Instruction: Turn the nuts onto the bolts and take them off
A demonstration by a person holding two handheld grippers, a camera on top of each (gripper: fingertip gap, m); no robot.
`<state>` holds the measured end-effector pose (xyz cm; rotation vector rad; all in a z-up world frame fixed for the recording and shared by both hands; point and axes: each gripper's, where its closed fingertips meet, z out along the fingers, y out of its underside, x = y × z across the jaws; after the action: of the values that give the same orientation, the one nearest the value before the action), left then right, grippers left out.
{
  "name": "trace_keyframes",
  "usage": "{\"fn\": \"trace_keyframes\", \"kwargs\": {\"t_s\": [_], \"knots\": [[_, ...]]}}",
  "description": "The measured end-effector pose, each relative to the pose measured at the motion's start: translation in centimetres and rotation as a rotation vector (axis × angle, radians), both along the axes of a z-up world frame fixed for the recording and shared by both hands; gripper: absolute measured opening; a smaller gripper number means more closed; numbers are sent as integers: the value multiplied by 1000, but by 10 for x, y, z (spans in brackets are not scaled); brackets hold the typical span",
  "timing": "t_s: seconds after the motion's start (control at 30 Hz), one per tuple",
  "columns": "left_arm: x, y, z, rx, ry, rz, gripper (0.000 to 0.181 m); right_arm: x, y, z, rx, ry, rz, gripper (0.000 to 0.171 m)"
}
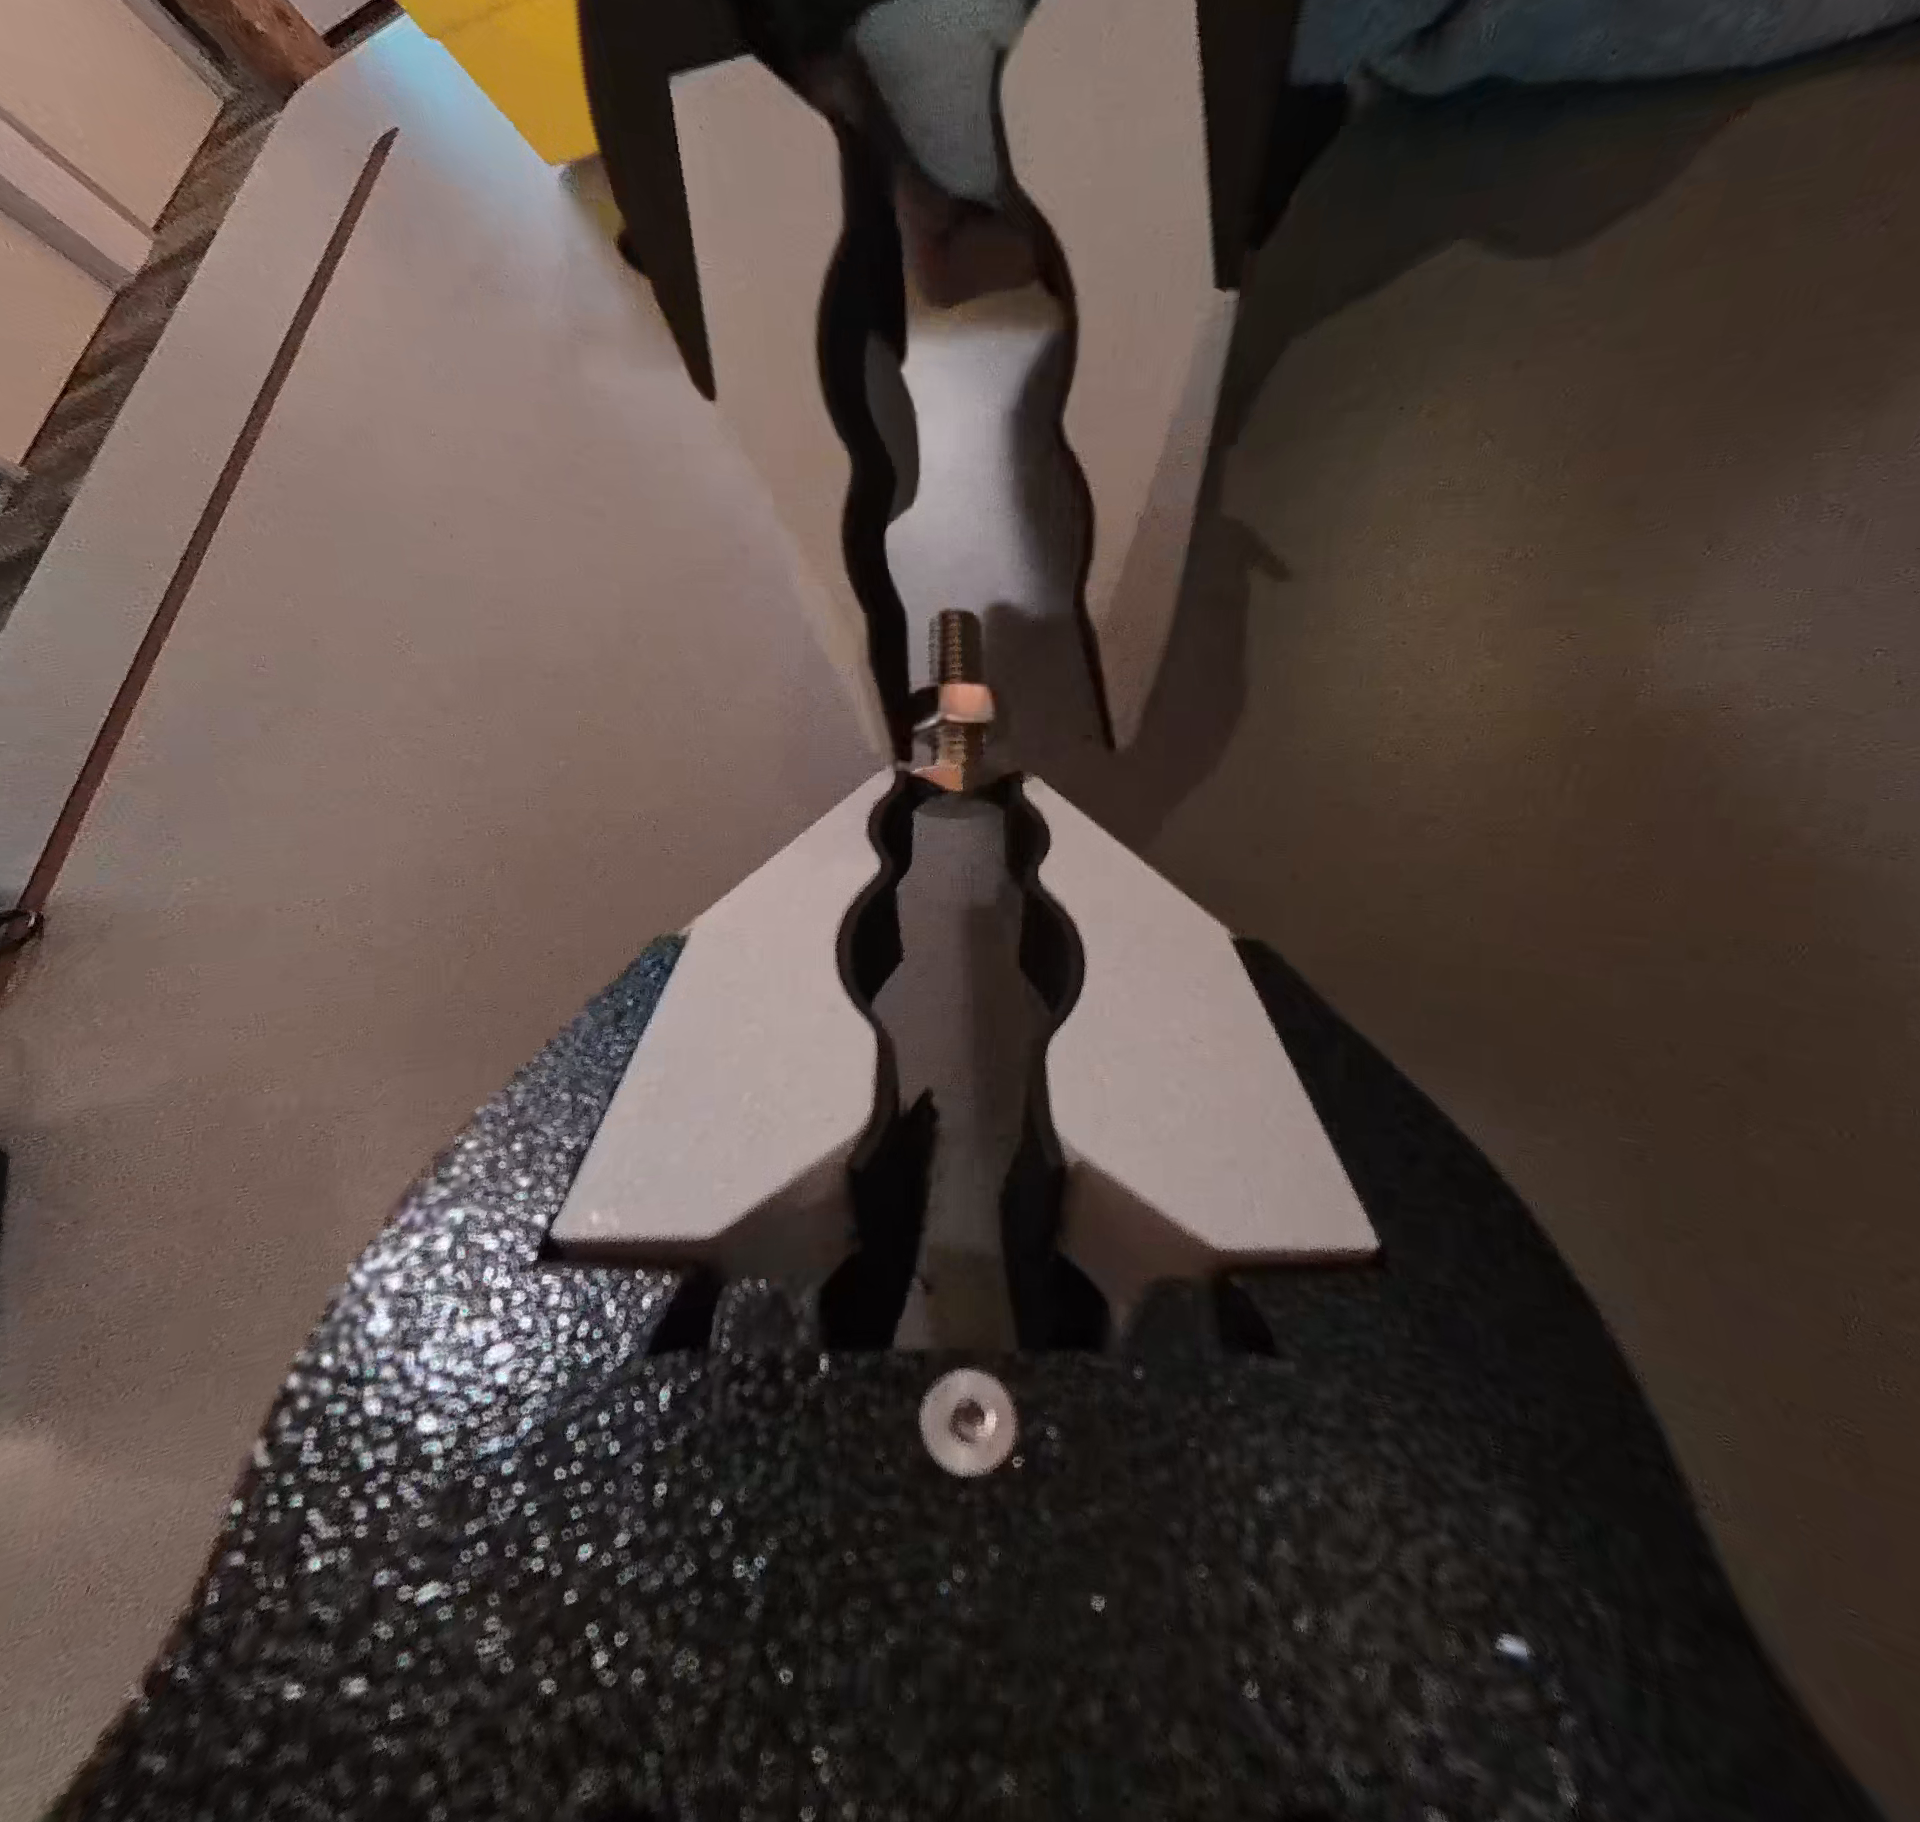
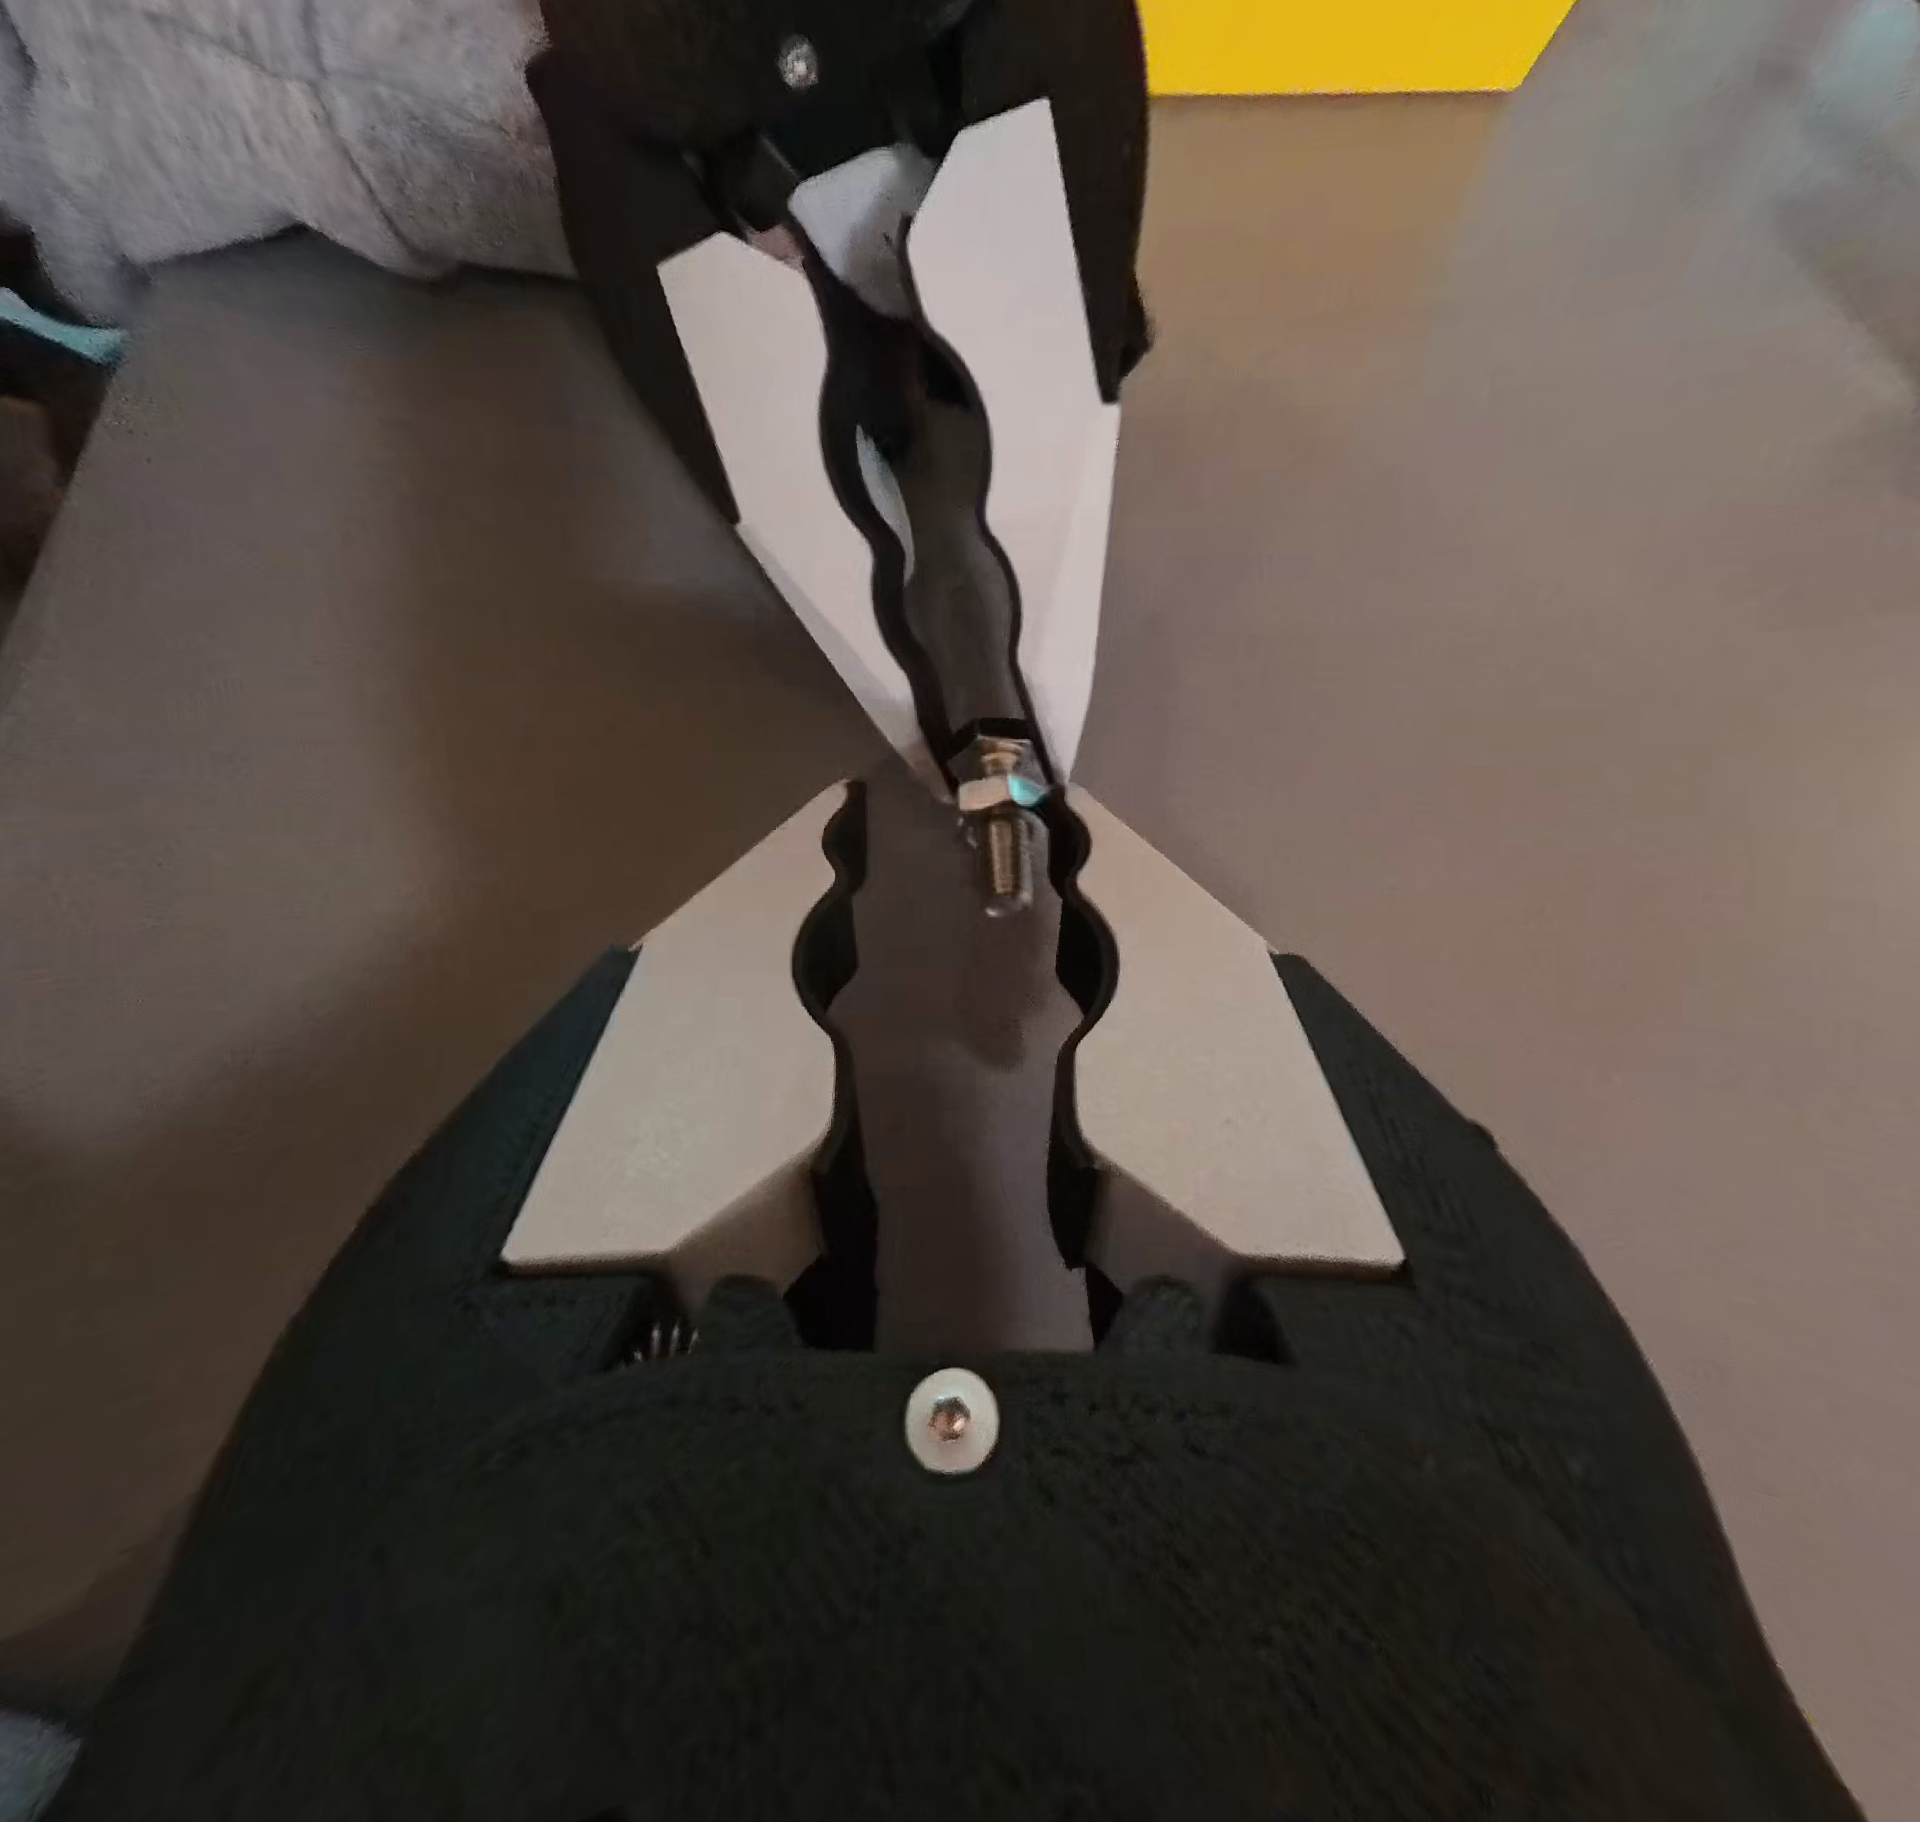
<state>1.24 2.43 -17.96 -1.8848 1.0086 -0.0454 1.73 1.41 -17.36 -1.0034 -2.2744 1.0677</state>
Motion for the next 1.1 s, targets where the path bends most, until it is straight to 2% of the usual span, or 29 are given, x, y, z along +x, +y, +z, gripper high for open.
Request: {"fn": "trace_keyframes", "kwargs": {"t_s": [0.03,0.1,0.13,0.23,0.33,0.37,0.4,0.43,0.47,0.57,0.67,0.73,0.8,0.83,0.87,0.97,1.03,1.1], "knots": [[0,0,0,-1,-9,0,16,-1,-4,2,15,30,17,36],[-1,1,1,-1,-16,6,16,0,-16,20,-29,138,71,29],[-1,1,0,-7,-18,5,16,-3,-9,25,-28,163,28,31],[-1,1,0,-11,-22,5,16,-1,14,3,46,27,-66,42],[-1,1,0,-23,-28,11,15,3,3,-6,25,-37,-16,41],[-2,2,0,-24,-30,15,16,0,-4,3,30,28,8,40],[-2,2,0,-26,-32,21,16,5,-19,19,-3,120,102,25],[-2,2,0,-26,-34,21,16,7,-29,38,-59,226,132,25],[-2,2,0,-22,-32,19,16,4,-21,46,-62,261,83,24],[-1,2,0,-15,-27,12,16,3,14,17,-6,95,-72,40],[-1,2,1,-13,-28,1,16,7,10,-7,-24,-28,-51,40],[-1,1,0,-18,-31,-1,16,5,1,-9,-24,-33,-24,42],[-1,1,1,-9,-24,-7,16,4,-7,7,-9,82,24,45],[0,1,1,-8,-24,-7,16,8,-18,24,-80,165,83,30],[-1,1,1,-10,-26,-7,16,5,-16,37,-129,221,57,31],[0,0,1,-9,-25,-8,16,4,16,5,-45,32,-84,46],[0,1,1,-10,-24,-8,15,9,15,-11,-66,-64,-82,47],[0,1,1,-14,-26,-8,15,8,7,-11,-76,-73,-55,46]]}}
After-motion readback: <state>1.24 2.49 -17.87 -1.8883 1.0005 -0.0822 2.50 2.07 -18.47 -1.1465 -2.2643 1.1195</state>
